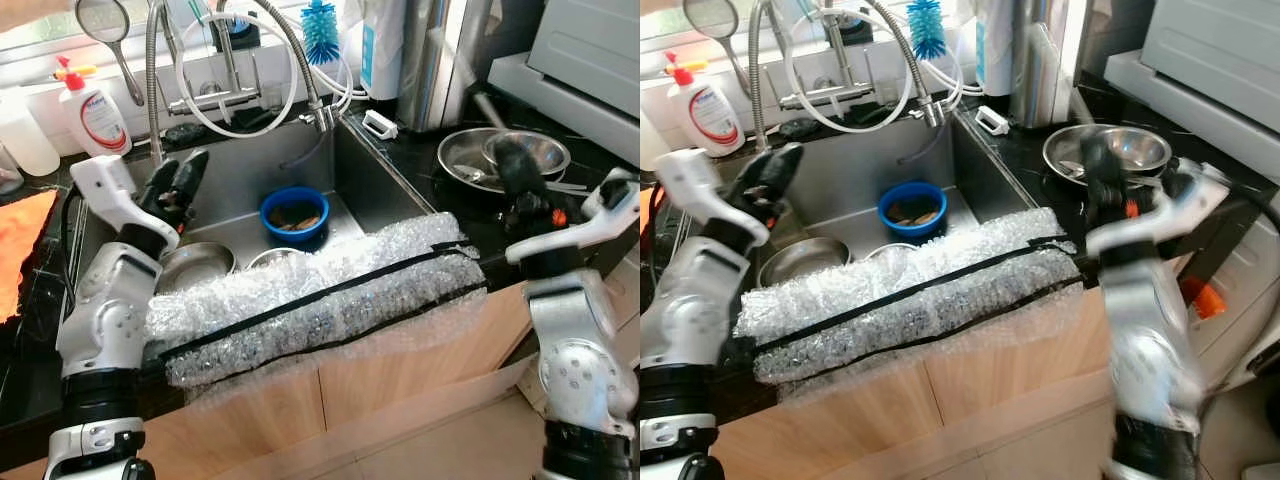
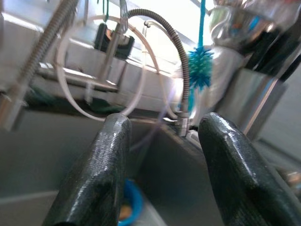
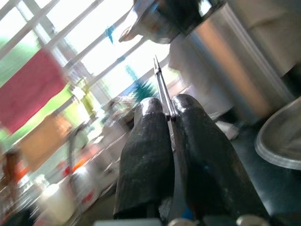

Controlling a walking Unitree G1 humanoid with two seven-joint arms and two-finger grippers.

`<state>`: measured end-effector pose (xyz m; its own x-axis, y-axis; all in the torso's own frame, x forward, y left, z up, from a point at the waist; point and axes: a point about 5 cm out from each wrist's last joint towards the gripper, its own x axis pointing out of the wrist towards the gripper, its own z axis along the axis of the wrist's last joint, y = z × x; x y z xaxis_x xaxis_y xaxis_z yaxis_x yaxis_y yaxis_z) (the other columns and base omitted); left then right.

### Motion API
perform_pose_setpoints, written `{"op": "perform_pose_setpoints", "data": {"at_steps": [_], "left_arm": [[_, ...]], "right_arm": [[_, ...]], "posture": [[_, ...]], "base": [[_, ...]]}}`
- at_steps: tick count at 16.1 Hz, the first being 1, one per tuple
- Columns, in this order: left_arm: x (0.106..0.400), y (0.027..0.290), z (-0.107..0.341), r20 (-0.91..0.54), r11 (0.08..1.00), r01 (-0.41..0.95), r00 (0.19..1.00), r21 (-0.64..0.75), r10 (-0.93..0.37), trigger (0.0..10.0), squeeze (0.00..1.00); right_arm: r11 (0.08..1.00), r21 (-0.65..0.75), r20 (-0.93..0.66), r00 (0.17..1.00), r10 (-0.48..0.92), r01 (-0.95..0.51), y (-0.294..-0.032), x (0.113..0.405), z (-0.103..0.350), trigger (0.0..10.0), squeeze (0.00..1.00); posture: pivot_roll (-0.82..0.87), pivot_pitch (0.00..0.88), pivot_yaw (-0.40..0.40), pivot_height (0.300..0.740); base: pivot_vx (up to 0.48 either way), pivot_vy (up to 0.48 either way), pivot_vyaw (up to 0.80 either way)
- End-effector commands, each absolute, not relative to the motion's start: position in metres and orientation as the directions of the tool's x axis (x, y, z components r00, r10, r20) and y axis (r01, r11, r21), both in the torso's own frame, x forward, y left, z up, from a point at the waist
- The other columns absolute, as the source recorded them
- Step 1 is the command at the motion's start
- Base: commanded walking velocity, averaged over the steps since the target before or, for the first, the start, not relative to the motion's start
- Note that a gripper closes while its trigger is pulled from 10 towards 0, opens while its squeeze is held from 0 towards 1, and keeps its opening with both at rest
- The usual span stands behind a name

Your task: Kitchen organization

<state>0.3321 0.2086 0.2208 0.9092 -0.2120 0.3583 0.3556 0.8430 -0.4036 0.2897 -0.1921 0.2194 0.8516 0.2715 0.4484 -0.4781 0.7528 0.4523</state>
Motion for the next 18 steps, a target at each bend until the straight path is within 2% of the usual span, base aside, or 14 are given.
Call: {"op": "perform_pose_setpoints", "data": {"at_steps": [1, 2, 4, 9, 11, 18], "left_arm": [[0.329, 0.204, 0.219, 0.357, 0.808, 0.401, 0.899, -0.433, -0.255, 10.0, 0.0], [0.328, 0.203, 0.218, 0.358, 0.8, 0.409, 0.896, -0.44, -0.262, 10.0, 0.0], [0.325, 0.197, 0.218, 0.379, 0.713, 0.462, 0.879, -0.527, -0.29, 10.0, 0.0], [0.319, 0.18, 0.213, 0.359, 0.641, 0.51, 0.86, -0.573, -0.363, 10.0, 0.0], [0.317, 0.173, 0.213, 0.362, 0.611, 0.527, 0.85, -0.59, -0.383, 10.0, 0.0], [0.311, 0.16, 0.216, 0.395, 0.524, 0.591, 0.804, -0.614, -0.444, 10.0, 0.0]], "right_arm": [[0.699, 0.479, 0.465, 0.829, 0.311, -0.531, -0.187, 0.286, 0.221, 10.0, 0.0], [0.674, 0.516, 0.462, 0.834, 0.3, -0.528, -0.189, 0.285, 0.219, 10.0, 0.0], [0.625, 0.518, 0.425, 0.809, 0.405, -0.584, -0.179, 0.276, 0.208, 10.0, 0.0], [0.525, 0.559, 0.382, 0.761, 0.524, -0.642, -0.165, 0.265, 0.194, 10.0, 0.0], [0.459, 0.545, 0.384, 0.695, 0.607, -0.702, -0.154, 0.255, 0.192, 10.0, 0.0], [0.457, 0.519, 0.286, 0.651, 0.703, -0.722, -0.139, 0.245, 0.176, 10.0, 0.0]], "posture": [[-0.16, 0.0, 0.111, 0.74], [-0.16, 0.0, 0.112, 0.74], [-0.16, 0.0, 0.11, 0.74], [-0.16, 0.0, 0.107, 0.74], [-0.15, 0.0, 0.102, 0.74], [-0.15, 0.0, 0.097, 0.74]], "base": [[0.0, 0.0, 0.0], [0.0, 0.0, 0.0], [0.0, 0.0, 0.0], [0.0, 0.0, 0.0], [0.0, 0.0, 0.0], [0.0, 0.0, 0.0]]}}
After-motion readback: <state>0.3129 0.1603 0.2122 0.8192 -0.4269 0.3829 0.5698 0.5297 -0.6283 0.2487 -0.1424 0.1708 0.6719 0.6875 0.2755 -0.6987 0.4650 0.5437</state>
